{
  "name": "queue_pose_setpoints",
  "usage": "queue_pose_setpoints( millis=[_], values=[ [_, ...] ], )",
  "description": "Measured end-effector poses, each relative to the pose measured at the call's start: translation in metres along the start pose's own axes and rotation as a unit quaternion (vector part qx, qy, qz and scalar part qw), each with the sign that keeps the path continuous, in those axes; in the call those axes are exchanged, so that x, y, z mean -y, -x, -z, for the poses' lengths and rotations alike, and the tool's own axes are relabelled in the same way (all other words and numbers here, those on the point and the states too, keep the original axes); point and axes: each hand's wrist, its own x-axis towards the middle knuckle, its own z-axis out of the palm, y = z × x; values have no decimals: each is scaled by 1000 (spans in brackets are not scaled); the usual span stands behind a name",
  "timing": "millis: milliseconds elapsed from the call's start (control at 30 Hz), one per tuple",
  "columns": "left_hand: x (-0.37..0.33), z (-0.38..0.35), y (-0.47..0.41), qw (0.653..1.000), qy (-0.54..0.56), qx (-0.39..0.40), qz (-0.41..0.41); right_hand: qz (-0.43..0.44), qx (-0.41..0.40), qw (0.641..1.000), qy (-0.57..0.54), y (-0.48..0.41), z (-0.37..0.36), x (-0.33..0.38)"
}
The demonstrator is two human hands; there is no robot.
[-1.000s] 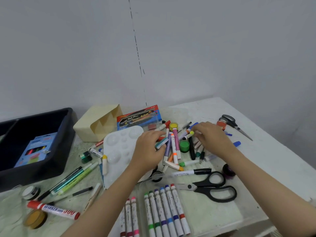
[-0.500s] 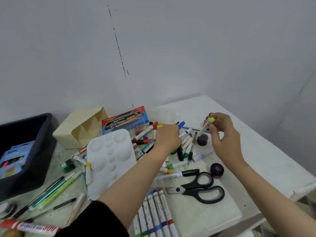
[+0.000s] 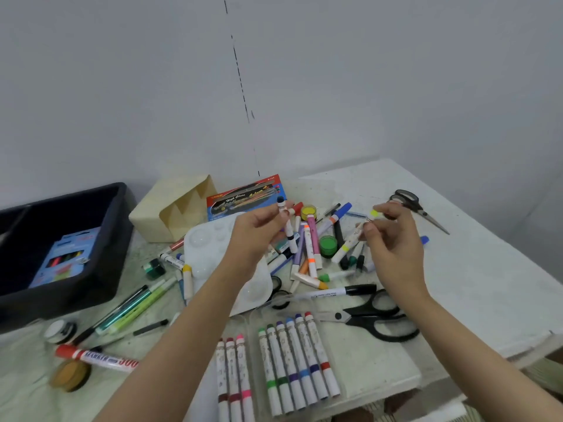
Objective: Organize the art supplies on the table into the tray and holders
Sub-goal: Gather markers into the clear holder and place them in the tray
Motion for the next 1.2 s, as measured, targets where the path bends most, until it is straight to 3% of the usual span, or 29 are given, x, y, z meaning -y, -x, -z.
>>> queue_pose_setpoints(
  millis=[300, 500, 833, 1067, 1200],
  values=[
    [0, 90, 106, 982, -100, -130, 97, -140, 238, 961, -30, 67, -67, 23],
    [20, 112, 151, 956, -239, -127, 113, -130, 364, 922, 9, 99, -104, 31],
    [42, 117, 165, 941, -298, -101, 127, -60, 429, 892, 130, 125, -125, 21],
    [49, 117, 165, 941, -303, -92, 120, 38, 436, 872, 217, 128, -126, 20],
    [49, 121, 164, 930, -335, -50, 139, 71, 439, 862, 243, 129, -128, 15]
  ],
)
